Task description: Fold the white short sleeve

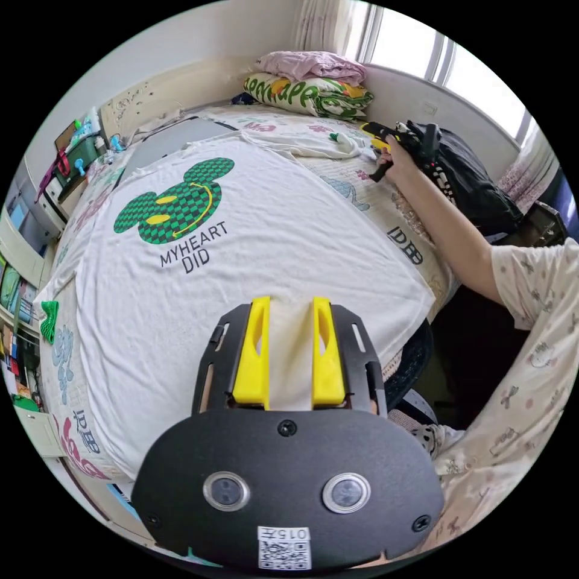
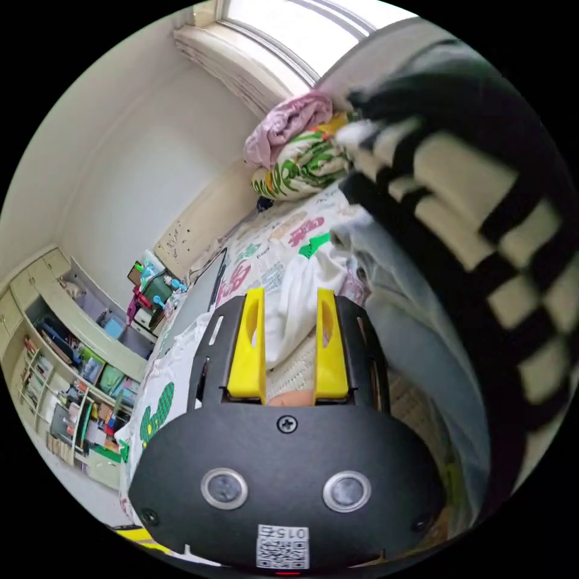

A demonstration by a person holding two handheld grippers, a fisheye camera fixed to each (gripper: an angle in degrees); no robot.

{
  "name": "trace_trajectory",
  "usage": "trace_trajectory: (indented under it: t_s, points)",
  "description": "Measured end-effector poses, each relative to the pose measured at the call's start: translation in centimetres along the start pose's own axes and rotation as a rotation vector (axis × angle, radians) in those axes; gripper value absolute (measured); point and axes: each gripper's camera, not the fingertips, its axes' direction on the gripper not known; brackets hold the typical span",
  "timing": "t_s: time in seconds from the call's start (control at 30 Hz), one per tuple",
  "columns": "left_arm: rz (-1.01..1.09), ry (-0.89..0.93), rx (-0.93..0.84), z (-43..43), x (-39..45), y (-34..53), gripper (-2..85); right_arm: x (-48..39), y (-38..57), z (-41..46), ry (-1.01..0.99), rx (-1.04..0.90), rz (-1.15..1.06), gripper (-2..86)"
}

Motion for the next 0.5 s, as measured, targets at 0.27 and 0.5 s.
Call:
trace_trajectory:
  t_s: [0.27, 0.5]
  points:
    - [0.084, 0.024, 0.070, -8.8, -7.3, -19.5, 12.7, -0.6, -1.6, 0.5, -0.184, -0.074, 0.111, 4.7]
    - [0.119, 0.302, 0.155, -0.5, -7.5, -53.4, 18.7, -3.8, -2.3, -1.8, -0.192, -0.071, 0.110, 1.1]
